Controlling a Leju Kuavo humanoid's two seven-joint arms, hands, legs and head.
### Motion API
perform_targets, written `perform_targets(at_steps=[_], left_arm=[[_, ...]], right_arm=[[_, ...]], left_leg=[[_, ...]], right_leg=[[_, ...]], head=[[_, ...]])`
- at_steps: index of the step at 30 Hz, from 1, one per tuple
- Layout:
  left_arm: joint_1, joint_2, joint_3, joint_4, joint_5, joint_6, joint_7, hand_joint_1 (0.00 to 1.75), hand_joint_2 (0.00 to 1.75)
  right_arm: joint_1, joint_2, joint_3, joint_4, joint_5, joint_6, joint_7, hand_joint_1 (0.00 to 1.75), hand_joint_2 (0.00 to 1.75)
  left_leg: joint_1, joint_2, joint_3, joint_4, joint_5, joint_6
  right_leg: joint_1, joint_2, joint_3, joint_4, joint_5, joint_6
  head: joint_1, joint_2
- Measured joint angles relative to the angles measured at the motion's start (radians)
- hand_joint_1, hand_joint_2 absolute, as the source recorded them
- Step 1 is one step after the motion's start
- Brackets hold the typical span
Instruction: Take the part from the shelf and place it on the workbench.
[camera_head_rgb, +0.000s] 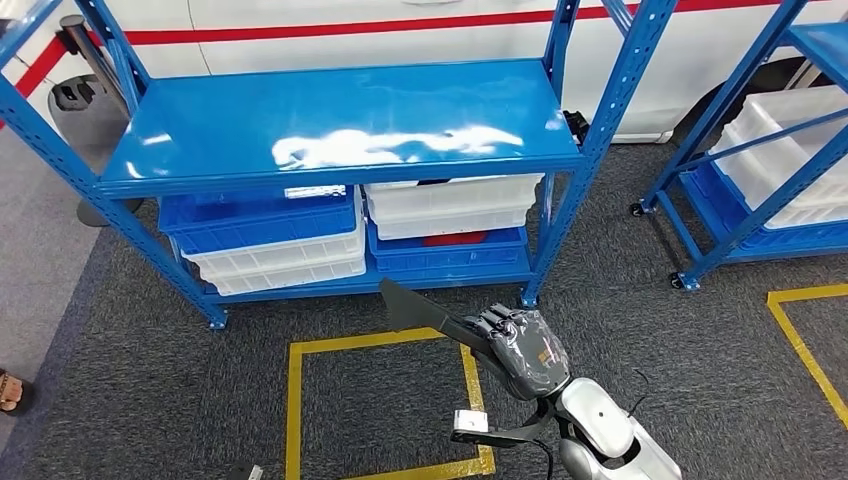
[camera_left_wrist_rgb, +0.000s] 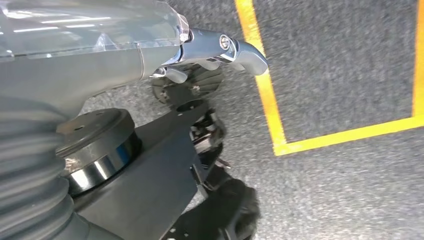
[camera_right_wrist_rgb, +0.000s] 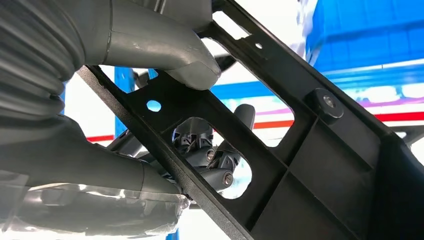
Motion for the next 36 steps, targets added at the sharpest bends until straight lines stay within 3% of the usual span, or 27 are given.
perform_targets(at_steps=[2, 4, 7, 9, 11, 12, 13, 14, 17, 19, 21, 23, 26, 27, 28, 29, 31, 33, 34, 36], left_arm=[[-0.001, -0.001, 0.0, 0.0, -0.005, 0.0, 0.002, 0.0, 1.75], [-0.001, -0.001, 0.0, 0.0, -0.004, 0.004, -0.002, 0.0, 1.75], [0.004, -0.001, 0.004, 0.0, 0.002, 0.011, -0.011, 0.0, 1.75], [0.01, -0.002, 0.008, 0.0, 0.006, 0.016, -0.015, 0.0, 1.75], [0.013, -0.004, 0.01, 0.0, 0.008, 0.022, -0.017, 0.0, 1.75], [0.014, -0.004, 0.01, 0.0, 0.008, 0.026, -0.017, 0.0, 1.75], [0.016, -0.004, 0.011, 0.0, 0.007, 0.03, -0.018, 0.0, 1.75], [0.017, -0.005, 0.011, 0.0, 0.006, 0.035, -0.018, 0.0, 1.75], [0.019, -0.004, 0.014, 0.0, 0.002, 0.051, -0.015, 0.0, 1.75], [0.022, -0.003, 0.017, 0.0, -0.006, 0.064, -0.007, 0.0, 1.75], [0.025, -0.005, 0.017, 0.0, -0.011, 0.077, 0.002, 0.0, 1.75], [0.026, -0.009, 0.017, 0.0, -0.011, 0.087, 0.009, 0.0, 1.75], [0.03, -0.012, 0.018, 0.0, -0.014, 0.099, 0.018, 0.0, 1.75], [0.032, -0.014, 0.019, 0.0, -0.016, 0.102, 0.022, 0.0, 1.75], [0.033, -0.015, 0.019, 0.0, -0.019, 0.105, 0.026, 0.0, 1.75], [0.034, -0.016, 0.019, 0.0, -0.022, 0.107, 0.03, 0.0, 1.75], [0.033, -0.02, 0.019, 0.0, -0.029, 0.111, 0.037, 0.0, 1.75], [0.031, -0.022, 0.019, 0.0, -0.036, 0.114, 0.043, 0.0, 1.75], [0.031, -0.023, 0.019, 0.0, -0.04, 0.116, 0.046, 0.0, 1.75], [0.029, -0.024, 0.018, 0.0, -0.048, 0.119, 0.052, 0.0, 1.75]], right_arm=[[-0.002, 0.012, 0.0, 0.009, -0.023, 0.005, -0.004, 1.75, 1.75], [-0.006, 0.033, 0.0, 0.028, -0.072, 0.004, -0.025, 1.75, 1.75], [-0.015, 0.08, 0.0, 0.094, -0.156, -0.006, -0.066, 1.75, 1.75], [-0.021, 0.122, 0.0, 0.14, -0.185, -0.018, -0.08, 1.75, 1.75], [-0.022, 0.167, 0.0, 0.187, -0.203, -0.029, -0.088, 1.75, 1.75], [-0.021, 0.188, 0.0, 0.213, -0.21, -0.033, -0.092, 1.75, 1.75], [-0.019, 0.207, 0.0, 0.237, -0.215, -0.038, -0.095, 1.75, 1.75], [-0.017, 0.225, 0.0, 0.258, -0.222, -0.043, -0.099, 1.75, 1.75], [-0.008, 0.273, 0.0, 0.301, -0.248, -0.066, -0.11, 1.75, 1.75], [-0.003, 0.3, 0.0, 0.318, -0.262, -0.079, -0.113, 1.75, 1.75], [0.006, 0.321, -0.001, 0.328, -0.268, -0.086, -0.113, 1.75, 1.75], [0.019, 0.333, -0.003, 0.332, -0.269, -0.089, -0.111, 1.75, 1.75], [0.036, 0.342, -0.007, 0.331, -0.255, -0.09, -0.104, 1.75, 1.75], [0.044, 0.343, -0.008, 0.33, -0.249, -0.089, -0.1, 1.75, 1.75], [0.053, 0.344, -0.01, 0.327, -0.243, -0.089, -0.095, 1.75, 1.75], [0.061, 0.344, -0.013, 0.322, -0.238, -0.088, -0.09, 1.75, 1.75], [0.072, 0.345, -0.021, 0.309, -0.232, -0.088, -0.084, 1.75, 1.75], [0.079, 0.347, -0.029, 0.295, -0.228, -0.087, -0.081, 1.75, 1.75], [0.083, 0.348, -0.033, 0.289, -0.227, -0.087, -0.08, 1.75, 1.75], [0.093, 0.35, -0.04, 0.28, -0.225, -0.087, -0.079, 1.75, 1.75]], left_leg=[[0.0, -0.001, -0.034, 0.027, 0.006, -0.011], [-0.002, -0.002, -0.051, 0.044, 0.012, -0.023], [0.005, -0.002, -0.061, 0.055, 0.012, -0.045], [0.01, -0.003, -0.087, 0.123, -0.053, -0.057], [0.012, -0.004, -0.125, 0.248, -0.137, -0.066], [0.012, -0.004, -0.135, 0.295, -0.157, -0.068], [0.013, -0.004, -0.129, 0.31, -0.158, -0.068], [0.013, -0.006, -0.102, 0.284, -0.142, -0.065], [0.01, -0.043, 0.033, 0.081, -0.083, -0.046], [0.005, -0.062, 0.069, 0.021, -0.078, -0.037], [0.004, -0.05, 0.073, 0.008, -0.068, -0.029], [0.008, -0.033, 0.078, -0.012, -0.055, -0.015], [0.007, -0.006, 0.074, -0.02, -0.046, -0.006], [0.005, 0.002, 0.071, -0.019, -0.046, -0.005], [0.005, 0.011, 0.067, -0.015, -0.046, -0.005], [0.005, 0.018, 0.064, -0.011, -0.046, -0.006], [0.005, 0.032, 0.059, 0.002, -0.051, -0.01], [0.0, 0.043, 0.053, 0.018, -0.059, -0.019], [-0.002, 0.048, 0.05, 0.022, -0.061, -0.024], [-0.002, 0.058, 0.049, 0.024, -0.062, -0.033]], right_leg=[[-0.001, 0.001, 0.091, -0.121, -0.006, -0.002], [0.004, 0.003, 0.125, -0.184, -0.037, -0.019], [0.008, 0.005, 0.112, -0.193, -0.022, -0.051], [0.006, 0.007, 0.096, -0.196, -0.003, -0.063], [0.008, 0.012, 0.076, -0.196, 0.013, -0.067], [0.009, 0.016, 0.066, -0.195, 0.02, -0.067], [0.01, 0.02, 0.058, -0.194, 0.025, -0.066], [0.011, 0.024, 0.053, -0.194, 0.03, -0.065], [0.01, 0.039, 0.045, -0.195, 0.041, -0.058], [0.005, 0.05, 0.043, -0.199, 0.049, -0.046], [0.004, 0.058, 0.043, -0.204, 0.056, -0.033], [0.008, 0.043, 0.029, -0.179, 0.036, -0.026], [0.01, 0.017, -0.047, -0.017, -0.056, -0.021], [0.01, 0.015, -0.07, 0.036, -0.074, -0.02], [0.01, 0.014, -0.077, 0.058, -0.074, -0.018], [0.01, 0.011, -0.066, 0.041, -0.057, -0.018], [0.011, -0.01, 0.002, -0.081, 0.001, -0.021], [0.017, -0.034, 0.052, -0.179, 0.03, -0.033], [0.021, -0.038, 0.058, -0.196, 0.031, -0.039], [0.023, -0.024, 0.054, -0.199, 0.035, -0.051]], head=[[0.0, 0.0], [0.0, 0.0], [0.0, 0.0], [-0.001, 0.0], [-0.001, 0.0], [-0.001, 0.0], [-0.001, 0.0], [-0.001, 0.0], [-0.001, 0.0], [-0.001, 0.0], [-0.001, 0.0], [-0.001, 0.0], [0.0, 0.0], [0.0, 0.0], [0.0, 0.0], [0.0, 0.0], [0.0, 0.0], [0.0, 0.0], [0.0, 0.0], [-0.001, 0.0]])
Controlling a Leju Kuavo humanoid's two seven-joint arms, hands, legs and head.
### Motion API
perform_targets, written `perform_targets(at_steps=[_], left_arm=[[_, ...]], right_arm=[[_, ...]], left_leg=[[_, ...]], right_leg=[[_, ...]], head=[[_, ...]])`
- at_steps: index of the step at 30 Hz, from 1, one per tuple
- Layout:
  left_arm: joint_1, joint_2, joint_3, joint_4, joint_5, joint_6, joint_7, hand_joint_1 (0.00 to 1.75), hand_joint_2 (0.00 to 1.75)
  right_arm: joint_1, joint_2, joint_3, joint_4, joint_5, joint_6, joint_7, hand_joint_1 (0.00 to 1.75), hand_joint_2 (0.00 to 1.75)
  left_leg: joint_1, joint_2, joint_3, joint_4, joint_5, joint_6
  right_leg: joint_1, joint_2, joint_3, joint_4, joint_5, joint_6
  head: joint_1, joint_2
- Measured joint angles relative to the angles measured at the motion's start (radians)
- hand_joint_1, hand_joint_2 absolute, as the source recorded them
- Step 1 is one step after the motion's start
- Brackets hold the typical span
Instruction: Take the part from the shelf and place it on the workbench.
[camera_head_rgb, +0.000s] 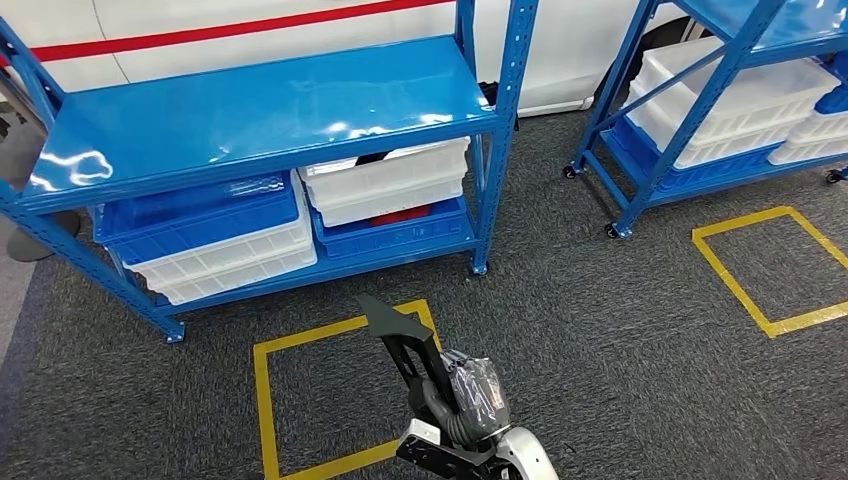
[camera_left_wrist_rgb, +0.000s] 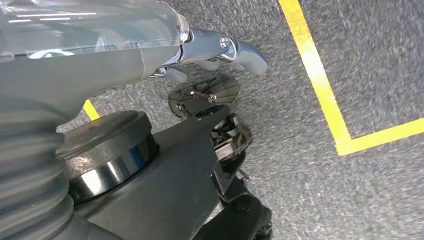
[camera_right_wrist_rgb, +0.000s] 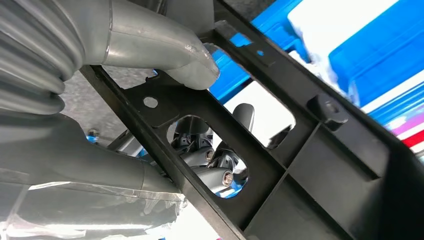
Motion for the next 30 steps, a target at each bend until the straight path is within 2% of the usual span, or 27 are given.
perform_targets(at_steps=[2, 3, 5, 6, 7, 8, 9, 10, 12, 13, 14, 16, 17, 18, 20, 21, 22, 23, 24, 26, 27, 28, 30], left_arm=[[-0.002, -0.001, -0.001, 0.0, -0.006, 0.004, 0.004, 0.0, 1.75], [-0.002, -0.001, -0.001, 0.0, -0.009, 0.007, 0.005, 0.0, 1.75], [0.0, -0.001, -0.001, 0.0, -0.013, 0.011, 0.006, 0.0, 1.75], [0.001, -0.001, -0.001, 0.0, -0.014, 0.013, 0.006, 0.0, 1.75], [0.002, -0.001, -0.001, 0.0, -0.015, 0.014, 0.006, 0.0, 1.75], [0.002, -0.001, -0.001, 0.0, -0.015, 0.015, 0.006, 0.0, 1.75], [0.002, -0.001, -0.001, 0.0, -0.016, 0.015, 0.006, 0.0, 1.75], [0.001, -0.001, -0.001, 0.0, -0.017, 0.016, 0.006, 0.0, 1.75], [0.001, -0.001, -0.001, 0.0, -0.018, 0.018, 0.008, 0.0, 1.75], [0.001, -0.001, -0.001, 0.0, -0.019, 0.018, 0.009, 0.0, 1.75], [0.001, -0.001, -0.001, 0.0, -0.02, 0.018, 0.01, 0.0, 1.75], [0.0, 0.0, -0.001, 0.0, -0.019, 0.022, 0.013, 0.0, 1.75], [-0.001, 0.0, -0.001, 0.0, -0.017, 0.025, 0.015, 0.0, 1.75], [0.0, 0.0, -0.001, 0.0, -0.014, 0.03, 0.017, 0.0, 1.75], [0.004, 0.0, 0.0, 0.0, -0.008, 0.038, 0.018, 0.0, 1.75], [0.007, 0.0, 0.0, 0.0, -0.005, 0.042, 0.018, 0.0, 1.75], [0.01, 0.0, 0.001, 0.0, -0.003, 0.046, 0.018, 0.0, 1.75], [0.012, 0.001, 0.001, 0.0, -0.002, 0.05, 0.017, 0.0, 1.75], [0.014, 0.001, 0.002, 0.0, -0.001, 0.054, 0.017, 0.0, 1.75], [0.015, 0.001, 0.005, 0.0, 0.0, 0.059, 0.015, 0.0, 1.75], [0.015, 0.001, 0.006, 0.0, 0.0, 0.06, 0.014, 0.0, 1.75], [0.015, 0.001, 0.006, 0.0, 0.0, 0.061, 0.014, 0.0, 1.75], [0.015, 0.001, 0.006, 0.0, 0.0, 0.062, 0.014, 0.0, 1.75]], right_arm=[[0.009, 0.003, -0.007, -0.008, 0.004, -0.001, 0.001, 1.75, 1.75], [0.013, 0.006, -0.009, -0.011, 0.008, -0.001, 0.002, 1.75, 1.75], [0.017, 0.011, -0.012, -0.017, 0.018, -0.004, 0.008, 1.75, 1.75], [0.021, 0.012, -0.014, -0.019, 0.023, -0.004, 0.012, 1.75, 1.75], [0.024, 0.012, -0.016, -0.02, 0.027, -0.005, 0.016, 1.75, 1.75], [0.028, 0.013, -0.018, -0.021, 0.03, -0.005, 0.02, 1.75, 1.75], [0.031, 0.013, -0.021, -0.023, 0.032, -0.005, 0.024, 1.75, 1.75], [0.032, 0.014, -0.024, -0.025, 0.034, -0.006, 0.027, 1.75, 1.75], [0.033, 0.018, -0.03, -0.031, 0.036, -0.007, 0.031, 1.75, 1.75], [0.033, 0.02, -0.034, -0.033, 0.038, -0.008, 0.032, 1.75, 1.75], [0.035, 0.021, -0.036, -0.034, 0.039, -0.009, 0.032, 1.75, 1.75], [0.039, 0.021, -0.041, -0.035, 0.04, -0.01, 0.032, 1.75, 1.75], [0.039, 0.021, -0.043, -0.035, 0.04, -0.009, 0.032, 1.75, 1.75], [0.038, 0.021, -0.045, -0.034, 0.04, -0.008, 0.031, 1.75, 1.75], [0.033, 0.023, -0.046, -0.033, 0.04, -0.003, 0.029, 1.75, 1.75], [0.031, 0.024, -0.047, -0.031, 0.039, 0.001, 0.027, 1.75, 1.75], [0.03, 0.025, -0.047, -0.028, 0.038, 0.005, 0.024, 1.75, 1.75], [0.029, 0.027, -0.048, -0.025, 0.036, 0.01, 0.02, 1.75, 1.75], [0.028, 0.028, -0.049, -0.022, 0.034, 0.013, 0.016, 1.75, 1.75], [0.023, 0.03, -0.051, -0.018, 0.029, 0.019, 0.008, 1.75, 1.75], [0.02, 0.031, -0.051, -0.017, 0.028, 0.02, 0.005, 1.75, 1.75], [0.018, 0.032, -0.051, -0.017, 0.027, 0.021, 0.004, 1.75, 1.75], [0.017, 0.032, -0.051, -0.016, 0.026, 0.021, 0.003, 1.75, 1.75]], left_leg=[[0.004, -0.015, -0.007, 0.02, -0.02, -0.012], [0.007, -0.03, -0.021, 0.055, -0.047, -0.019], [0.012, -0.054, -0.07, 0.18, -0.119, -0.028], [0.014, -0.058, -0.094, 0.242, -0.145, -0.03], [0.015, -0.059, -0.106, 0.276, -0.153, -0.032], [0.017, -0.06, -0.101, 0.272, -0.141, -0.032], [0.019, -0.062, -0.078, 0.231, -0.113, -0.031], [0.02, -0.071, -0.042, 0.16, -0.076, -0.029], [0.02, -0.1, 0.02, 0.033, -0.033, -0.021], [0.019, -0.112, 0.035, 0.0, -0.027, -0.017], [0.016, -0.115, 0.038, -0.009, -0.03, -0.013], [0.017, -0.102, 0.037, -0.017, -0.022, -0.002], [0.018, -0.095, 0.038, -0.024, -0.016, 0.007], [0.019, -0.086, 0.038, -0.032, -0.01, 0.015], [0.016, -0.068, 0.035, -0.037, -0.004, 0.024], [0.013, -0.058, 0.033, -0.035, -0.004, 0.026], [0.011, -0.048, 0.031, -0.033, -0.004, 0.026], [0.009, -0.04, 0.029, -0.031, -0.005, 0.027], [0.008, -0.032, 0.028, -0.027, -0.006, 0.026], [0.007, -0.02, 0.026, -0.018, -0.012, 0.023], [0.007, -0.017, 0.026, -0.014, -0.015, 0.02], [0.006, -0.014, 0.025, -0.011, -0.017, 0.019], [0.006, -0.013, 0.025, -0.009, -0.018, 0.017]], right_leg=[[-0.004, 0.011, -0.003, -0.005, 0.007, -0.011], [-0.007, 0.017, -0.004, -0.007, 0.01, -0.016], [-0.008, 0.03, -0.009, -0.007, 0.014, -0.021], [-0.008, 0.038, -0.011, -0.007, 0.016, -0.022], [-0.008, 0.046, -0.012, -0.007, 0.017, -0.021], [-0.008, 0.054, -0.013, -0.007, 0.018, -0.02], [-0.008, 0.062, -0.012, -0.006, 0.02, -0.018], [-0.009, 0.072, -0.012, -0.006, 0.021, -0.015], [-0.009, 0.089, -0.015, -0.006, 0.026, -0.006], [-0.01, 0.096, -0.019, -0.006, 0.03, 0.0], [-0.011, 0.102, -0.022, -0.007, 0.034, 0.007], [-0.013, 0.108, -0.026, -0.01, 0.039, 0.02], [-0.012, 0.097, -0.031, -0.002, 0.031, 0.025], [-0.011, 0.081, -0.044, 0.025, 0.011, 0.028], [-0.009, 0.047, -0.096, 0.138, -0.055, 0.03], [-0.009, 0.04, -0.125, 0.203, -0.084, 0.032], [-0.01, 0.038, -0.143, 0.248, -0.097, 0.033], [-0.01, 0.035, -0.144, 0.259, -0.092, 0.033], [-0.01, 0.031, -0.125, 0.229, -0.07, 0.032], [-0.007, 0.006, -0.053, 0.104, -0.015, 0.025], [-0.005, -0.009, -0.025, 0.052, 0.001, 0.022], [-0.004, -0.021, -0.009, 0.022, 0.006, 0.019], [-0.002, -0.031, -0.004, 0.013, 0.001, 0.017]], head=[[0.0, 0.0], [0.0, 0.0], [0.0, 0.0], [0.0, 0.0], [0.0, 0.0], [0.0, 0.0], [0.0, 0.0], [0.0, 0.0], [0.0, 0.0], [0.0, 0.0], [0.0, 0.0], [0.0, 0.0], [0.0, 0.0], [0.0, 0.0], [0.0, 0.0], [0.0, 0.0], [0.0, 0.0], [0.0, 0.0], [0.0, 0.0], [0.0, 0.0], [0.0, 0.0], [0.0, 0.0], [0.0, 0.0]])
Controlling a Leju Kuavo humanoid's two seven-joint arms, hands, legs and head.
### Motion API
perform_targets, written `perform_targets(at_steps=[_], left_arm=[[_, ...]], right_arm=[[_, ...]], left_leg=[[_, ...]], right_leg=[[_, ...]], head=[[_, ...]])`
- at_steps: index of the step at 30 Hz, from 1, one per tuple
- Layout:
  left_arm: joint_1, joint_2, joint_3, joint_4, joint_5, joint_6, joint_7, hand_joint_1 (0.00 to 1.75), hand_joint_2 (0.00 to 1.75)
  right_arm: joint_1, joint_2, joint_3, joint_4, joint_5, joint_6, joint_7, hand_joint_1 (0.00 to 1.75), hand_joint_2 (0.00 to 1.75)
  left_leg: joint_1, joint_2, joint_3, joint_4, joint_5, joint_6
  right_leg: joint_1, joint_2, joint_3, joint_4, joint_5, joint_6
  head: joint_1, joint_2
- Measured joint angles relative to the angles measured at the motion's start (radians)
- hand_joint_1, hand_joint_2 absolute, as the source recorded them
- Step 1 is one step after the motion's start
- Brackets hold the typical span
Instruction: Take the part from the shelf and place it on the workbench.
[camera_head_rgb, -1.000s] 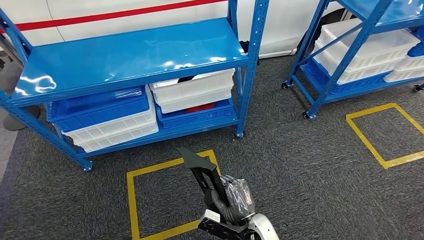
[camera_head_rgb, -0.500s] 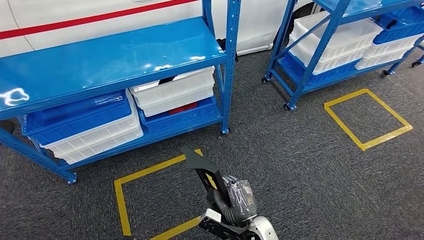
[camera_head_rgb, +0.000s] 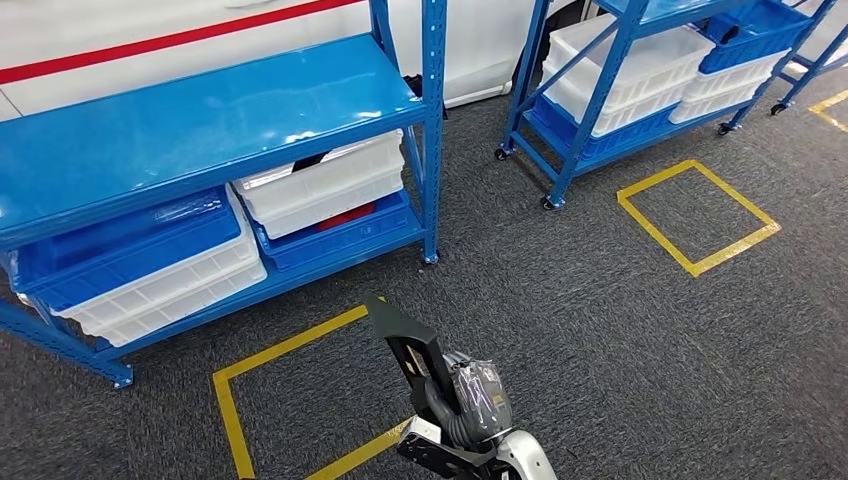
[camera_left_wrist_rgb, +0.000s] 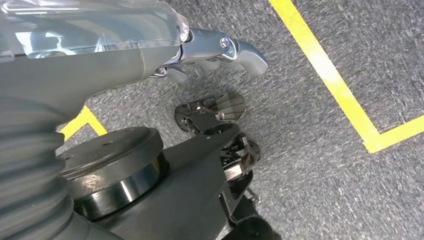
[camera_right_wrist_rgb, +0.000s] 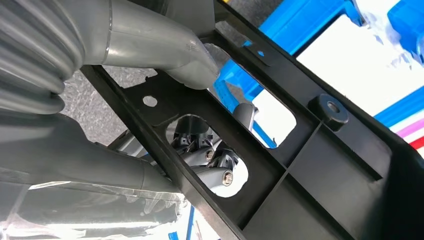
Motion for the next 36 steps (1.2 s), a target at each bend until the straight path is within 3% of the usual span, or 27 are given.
perform_targets(at_steps=[2, 3, 5, 8, 9, 10, 11, 14, 16, 19, 20, 22, 24, 25, 26, 27, 28, 30, 32, 34, 36], left_arm=[[0.001, 0.0, 0.001, 0.0, -0.001, 0.002, -0.001, 0.0, 1.75], [0.001, 0.0, 0.001, 0.0, -0.003, 0.004, -0.001, 0.0, 1.75], [0.002, 0.0, 0.001, 0.0, -0.009, 0.01, -0.001, 0.0, 1.75], [0.002, 0.0, 0.001, 0.0, -0.016, 0.014, 0.003, 0.0, 1.75], [0.003, 0.0, 0.001, 0.0, -0.017, 0.015, 0.004, 0.0, 1.75], [0.003, 0.0, 0.001, 0.0, -0.017, 0.015, 0.005, 0.0, 1.75], [0.002, 0.0, 0.001, 0.0, -0.017, 0.016, 0.005, 0.0, 1.75], [0.002, 0.002, 0.001, 0.0, -0.02, 0.015, 0.003, 0.0, 1.75], [0.002, 0.003, 0.001, 0.0, -0.021, 0.013, 0.001, 0.0, 1.75], [0.003, 0.004, 0.002, 0.0, -0.021, 0.01, -0.006, 0.0, 1.75], [0.003, 0.005, 0.002, 0.0, -0.021, 0.01, -0.008, 0.0, 1.75], [0.005, 0.006, 0.003, 0.0, -0.024, 0.009, -0.014, 0.0, 1.75], [0.008, 0.006, 0.004, 0.0, -0.027, 0.009, -0.016, 0.0, 1.75], [0.01, 0.006, 0.005, 0.0, -0.029, 0.009, -0.016, 0.0, 1.75], [0.01, 0.006, 0.006, 0.0, -0.029, 0.009, -0.016, 0.0, 1.75], [0.01, 0.006, 0.007, 0.0, -0.03, 0.009, -0.015, 0.0, 1.75], [0.008, 0.006, 0.007, 0.0, -0.03, 0.008, -0.014, 0.0, 1.75], [0.006, 0.006, 0.008, 0.0, -0.031, 0.006, -0.01, 0.0, 1.75], [0.004, 0.006, 0.01, 0.0, -0.03, 0.004, -0.005, 0.0, 1.75], [0.002, 0.006, 0.01, 0.0, -0.03, 0.003, 0.0, 0.0, 1.75], [0.001, 0.006, 0.011, 0.0, -0.029, 0.003, 0.002, 0.0, 1.75]], right_arm=[[-0.004, 0.003, 0.0, 0.002, -0.002, 0.001, -0.003, 1.75, 1.75], [-0.006, 0.005, -0.001, 0.004, -0.006, 0.0, -0.006, 1.75, 1.75], [-0.008, 0.01, -0.004, 0.009, -0.015, 0.0, -0.012, 1.75, 1.75], [-0.008, 0.017, -0.008, 0.012, -0.02, -0.001, -0.016, 1.75, 1.75], [-0.007, 0.018, -0.008, 0.012, -0.02, -0.001, -0.016, 1.75, 1.75], [-0.006, 0.019, -0.009, 0.013, -0.021, -0.001, -0.016, 1.75, 1.75], [-0.005, 0.019, -0.01, 0.013, -0.021, -0.001, -0.016, 1.75, 1.75], [-0.004, 0.019, -0.014, 0.012, -0.024, -0.005, -0.017, 1.75, 1.75], [-0.003, 0.019, -0.017, 0.013, -0.029, -0.01, -0.019, 1.75, 1.75], [0.001, 0.019, -0.021, 0.015, -0.037, -0.022, -0.025, 1.75, 1.75], [0.002, 0.019, -0.022, 0.016, -0.04, -0.026, -0.026, 1.75, 1.75], [0.002, 0.018, -0.025, 0.019, -0.047, -0.036, -0.027, 1.75, 1.75], [0.005, 0.017, -0.027, 0.023, -0.055, -0.047, -0.028, 1.75, 1.75], [0.007, 0.016, -0.028, 0.026, -0.059, -0.052, -0.027, 1.75, 1.75], [0.009, 0.015, -0.028, 0.027, -0.062, -0.056, -0.027, 1.75, 1.75], [0.01, 0.014, -0.029, 0.029, -0.065, -0.059, -0.026, 1.75, 1.75], [0.01, 0.013, -0.03, 0.029, -0.067, -0.062, -0.025, 1.75, 1.75], [0.008, 0.012, -0.03, 0.029, -0.069, -0.065, -0.022, 1.75, 1.75], [0.007, 0.013, -0.031, 0.028, -0.07, -0.068, -0.017, 1.75, 1.75], [0.008, 0.013, -0.033, 0.028, -0.072, -0.069, -0.013, 1.75, 1.75], [0.008, 0.013, -0.034, 0.027, -0.072, -0.07, -0.012, 1.75, 1.75]], left_leg=[[-0.004, 0.005, -0.003, 0.005, -0.003, -0.005], [-0.006, 0.01, -0.005, 0.008, -0.006, -0.012], [-0.003, -0.006, -0.016, 0.037, -0.032, -0.03], [0.004, -0.042, -0.083, 0.2, -0.123, -0.045], [0.005, -0.044, -0.106, 0.252, -0.139, -0.047], [0.006, -0.045, -0.116, 0.275, -0.138, -0.048], [0.007, -0.047, -0.11, 0.261, -0.117, -0.047], [0.01, -0.079, -0.03, 0.079, -0.021, -0.038], [0.008, -0.102, -0.003, 0.013, -0.007, -0.029], [0.008, -0.089, 0.0, -0.004, 0.0, -0.012], [0.009, -0.081, 0.001, -0.011, 0.006, -0.004], [0.008, -0.063, 0.001, -0.019, 0.014, 0.007], [0.003, -0.045, -0.003, -0.018, 0.015, 0.01], [0.002, -0.036, -0.004, -0.016, 0.015, 0.011], [0.001, -0.027, -0.005, -0.015, 0.014, 0.01], [0.001, -0.019, -0.006, -0.013, 0.014, 0.009], [0.0, -0.012, -0.006, -0.009, 0.012, 0.007], [-0.003, 0.0, -0.008, -0.003, 0.007, 0.0], [-0.006, 0.009, -0.009, 0.0, 0.005, -0.009], [-0.005, 0.015, -0.009, 0.002, 0.003, -0.02], [-0.002, -0.004, -0.023, 0.037, -0.026, -0.031]], right_leg=[[0.005, -0.005, -0.001, -0.004, -0.002, -0.007], [0.006, 0.001, -0.002, -0.009, -0.001, -0.015], [0.003, 0.025, -0.007, -0.016, 0.006, -0.031], [0.0, 0.053, -0.011, -0.018, 0.012, -0.041], [0.0, 0.063, -0.011, -0.018, 0.013, -0.042], [0.0, 0.072, -0.011, -0.018, 0.013, -0.042], [0.0, 0.082, -0.011, -0.017, 0.014, -0.041], [0.0, 0.111, -0.01, -0.015, 0.017, -0.036], [0.0, 0.125, -0.017, -0.015, 0.023, -0.025], [-0.001, 0.132, -0.025, -0.016, 0.029, -0.005], [0.0, 0.12, -0.033, -0.002, 0.017, -0.001], [0.001, 0.086, -0.072, 0.087, -0.04, 0.003], [-0.001, 0.071, -0.126, 0.21, -0.096, 0.006], [-0.001, 0.068, -0.138, 0.241, -0.102, 0.006], [-0.001, 0.066, -0.132, 0.236, -0.09, 0.006], [-0.001, 0.061, -0.105, 0.191, -0.062, 0.005], [0.0, 0.05, -0.066, 0.12, -0.033, 0.002], [0.006, 0.025, -0.006, 0.009, -0.003, -0.008], [0.011, 0.021, 0.003, -0.018, -0.003, -0.018], [0.01, 0.036, 0.001, -0.023, 0.004, -0.029], [0.006, 0.048, 0.0, -0.029, 0.011, -0.04]], head=[[0.0, 0.0], [0.0, 0.0], [0.0, 0.0], [0.0, 0.0], [0.0, 0.0], [0.0, 0.0], [0.0, 0.0], [0.0, 0.0], [0.0, 0.0], [0.0, 0.0], [0.0, 0.0], [0.0, 0.0], [0.0, 0.0], [0.0, 0.0], [0.0, 0.0], [0.0, 0.0], [0.0, 0.0], [0.0, 0.0], [0.0, 0.0], [0.0, 0.0], [0.0, 0.0]])
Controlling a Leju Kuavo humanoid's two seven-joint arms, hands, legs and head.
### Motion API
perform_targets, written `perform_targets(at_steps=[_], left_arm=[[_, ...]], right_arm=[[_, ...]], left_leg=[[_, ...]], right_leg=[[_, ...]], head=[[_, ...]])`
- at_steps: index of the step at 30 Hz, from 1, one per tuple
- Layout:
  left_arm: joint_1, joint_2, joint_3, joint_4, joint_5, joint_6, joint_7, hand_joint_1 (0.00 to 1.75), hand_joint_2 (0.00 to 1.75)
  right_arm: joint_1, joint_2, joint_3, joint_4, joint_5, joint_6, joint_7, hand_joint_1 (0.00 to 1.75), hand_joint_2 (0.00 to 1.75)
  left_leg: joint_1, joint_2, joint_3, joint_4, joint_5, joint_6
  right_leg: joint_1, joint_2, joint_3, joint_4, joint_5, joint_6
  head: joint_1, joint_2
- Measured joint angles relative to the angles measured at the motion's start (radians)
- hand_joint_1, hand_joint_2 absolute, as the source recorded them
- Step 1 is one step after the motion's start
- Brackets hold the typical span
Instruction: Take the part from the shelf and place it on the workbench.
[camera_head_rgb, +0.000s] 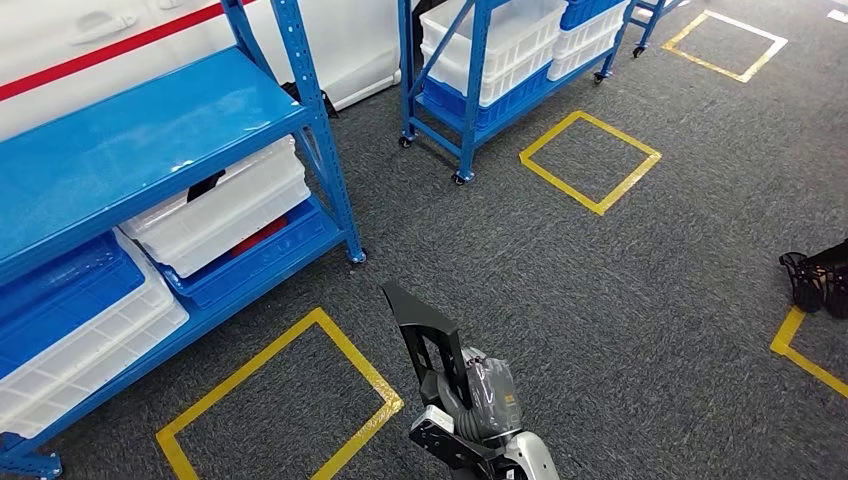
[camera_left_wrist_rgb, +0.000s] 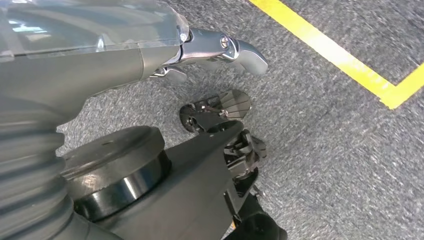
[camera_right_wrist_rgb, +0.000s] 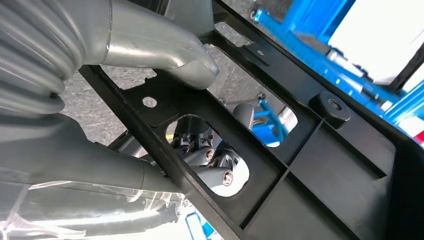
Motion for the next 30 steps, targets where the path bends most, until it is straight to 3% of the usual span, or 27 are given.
perform_targets(at_steps=[3, 4, 5, 6, 9, 11, 14, 16, 18, 19, 20, 21, 22, 23, 25, 26, 28, 30], left_arm=[[0.003, 0.0, 0.0, 0.0, 0.0, 0.0, 0.001, 0.0, 1.75], [0.004, 0.0, 0.0, 0.0, -0.001, 0.0, 0.001, 0.0, 1.75], [0.005, 0.0, 0.0, 0.0, -0.001, 0.0, 0.002, 0.0, 1.75], [0.005, 0.0, 0.0, 0.0, -0.002, 0.0, 0.003, 0.0, 1.75], [0.004, 0.0, 0.0, 0.0, -0.005, 0.0, 0.005, 0.0, 1.75], [0.001, 0.0, 0.0, 0.0, -0.009, 0.0, 0.007, 0.0, 1.75], [-0.002, 0.0, 0.0, 0.0, -0.014, -0.001, 0.009, 0.0, 1.75], [-0.005, 0.0, 0.001, 0.0, -0.019, -0.002, 0.007, 0.0, 1.75], [-0.006, -0.001, 0.001, 0.0, -0.022, -0.002, 0.004, 0.0, 1.75], [-0.006, -0.001, 0.001, 0.0, -0.023, -0.002, 0.004, 0.0, 1.75], [-0.006, -0.001, 0.001, 0.0, -0.024, -0.001, 0.003, 0.0, 1.75], [-0.006, -0.001, 0.001, 0.0, -0.025, 0.0, 0.003, 0.0, 1.75], [-0.007, -0.001, 0.001, 0.0, -0.027, 0.003, 0.003, 0.0, 1.75], [-0.008, -0.002, 0.001, 0.0, -0.03, 0.006, 0.003, 0.0, 1.75], [-0.011, -0.003, 0.001, 0.0, -0.036, 0.014, 0.002, 0.0, 1.75], [-0.011, -0.004, 0.001, 0.0, -0.038, 0.017, 0.0, 0.0, 1.75], [-0.013, -0.004, 0.001, 0.0, -0.038, 0.021, -0.003, 0.0, 1.75], [-0.015, -0.006, 0.001, 0.0, -0.033, 0.021, -0.01, 0.0, 1.75]], right_arm=[[-0.001, 0.001, -0.001, 0.0, -0.008, 0.002, 0.004, 1.75, 1.75], [0.0, 0.0, -0.002, 0.0, -0.013, 0.005, 0.004, 1.75, 1.75], [0.0, 0.0, -0.002, 0.0, -0.018, 0.007, 0.005, 1.75, 1.75], [0.0, 0.0, -0.002, 0.0, -0.022, 0.01, 0.005, 1.75, 1.75], [0.0, 0.001, -0.002, -0.001, -0.027, 0.014, 0.005, 1.75, 1.75], [0.0, 0.001, -0.002, -0.001, -0.029, 0.014, 0.005, 1.75, 1.75], [0.006, 0.0, -0.003, -0.002, -0.03, 0.014, 0.005, 1.75, 1.75], [0.008, -0.001, -0.004, -0.005, -0.03, 0.014, 0.005, 1.75, 1.75], [0.009, -0.002, -0.004, -0.007, -0.03, 0.014, 0.005, 1.75, 1.75], [0.01, -0.002, -0.004, -0.007, -0.03, 0.014, 0.005, 1.75, 1.75], [0.011, -0.003, -0.004, -0.007, -0.03, 0.014, 0.005, 1.75, 1.75], [0.013, -0.004, -0.004, -0.007, -0.03, 0.014, 0.005, 1.75, 1.75], [0.014, -0.005, -0.004, -0.007, -0.03, 0.014, 0.005, 1.75, 1.75], [0.014, -0.006, -0.004, -0.008, -0.03, 0.014, 0.005, 1.75, 1.75], [0.012, -0.007, -0.004, -0.009, -0.03, 0.015, 0.005, 1.75, 1.75], [0.012, -0.008, -0.004, -0.009, -0.031, 0.015, 0.005, 1.75, 1.75], [0.013, -0.009, -0.006, -0.01, -0.031, 0.015, 0.005, 1.75, 1.75], [0.012, -0.009, -0.007, -0.01, -0.031, 0.016, 0.004, 1.75, 1.75]], left_leg=[[0.006, -0.038, -0.074, 0.177, -0.097, -0.013], [0.007, -0.041, -0.096, 0.227, -0.113, -0.015], [0.007, -0.042, -0.103, 0.244, -0.109, -0.015], [0.008, -0.043, -0.092, 0.223, -0.086, -0.014], [0.007, -0.078, 0.002, 0.027, 0.007, -0.001], [0.005, -0.101, 0.031, -0.039, 0.021, 0.008], [0.007, -0.085, 0.032, -0.055, 0.029, 0.021], [0.01, -0.066, 0.034, -0.07, 0.041, 0.034], [0.007, -0.046, 0.033, -0.072, 0.044, 0.041], [0.006, -0.036, 0.031, -0.071, 0.045, 0.041], [0.006, -0.026, 0.03, -0.07, 0.044, 0.041], [0.006, -0.017, 0.029, -0.068, 0.043, 0.04], [0.007, -0.009, 0.028, -0.065, 0.042, 0.037], [0.007, -0.002, 0.028, -0.06, 0.038, 0.034], [0.003, 0.01, 0.025, -0.048, 0.029, 0.022], [0.001, 0.015, 0.023, -0.043, 0.026, 0.016], [0.001, 0.027, 0.022, -0.04, 0.024, 0.006], [0.006, 0.011, 0.018, -0.025, 0.008, -0.007]], right_leg=[[-0.002, 0.019, -0.004, -0.001, 0.005, -0.008], [-0.001, 0.027, -0.005, -0.001, 0.006, -0.009], [-0.001, 0.036, -0.005, 0.0, 0.007, -0.008], [-0.001, 0.045, -0.005, 0.0, 0.007, -0.008], [-0.001, 0.071, -0.004, 0.002, 0.01, -0.002], [-0.002, 0.085, -0.012, 0.003, 0.016, 0.008], [-0.001, 0.092, -0.021, 0.006, 0.019, 0.026], [0.002, 0.062, -0.046, 0.059, -0.018, 0.033], [0.001, 0.03, -0.103, 0.184, -0.087, 0.037], [-0.001, 0.024, -0.13, 0.246, -0.111, 0.039], [-0.004, 0.021, -0.144, 0.279, -0.119, 0.041], [-0.007, 0.017, -0.138, 0.275, -0.107, 0.044], [-0.01, 0.011, -0.112, 0.231, -0.08, 0.045], [-0.012, -0.001, -0.073, 0.162, -0.048, 0.046], [-0.009, -0.028, -0.011, 0.045, -0.015, 0.041], [-0.007, -0.034, 0.001, 0.019, -0.012, 0.036], [-0.002, -0.023, -0.003, 0.013, -0.013, 0.022], [-0.003, -0.01, -0.004, 0.009, -0.008, 0.01]], head=[[0.0, 0.0], [0.0, 0.0], [0.0, 0.0], [0.0, 0.0], [0.0, 0.0], [0.0, 0.0], [0.0, 0.0], [0.0, 0.0], [0.0, 0.0], [0.0, 0.0], [0.0, 0.0], [0.0, 0.0], [0.0, 0.0], [0.0, 0.0], [0.0, 0.0], [0.0, 0.0], [0.0, 0.0], [0.0, 0.0]])
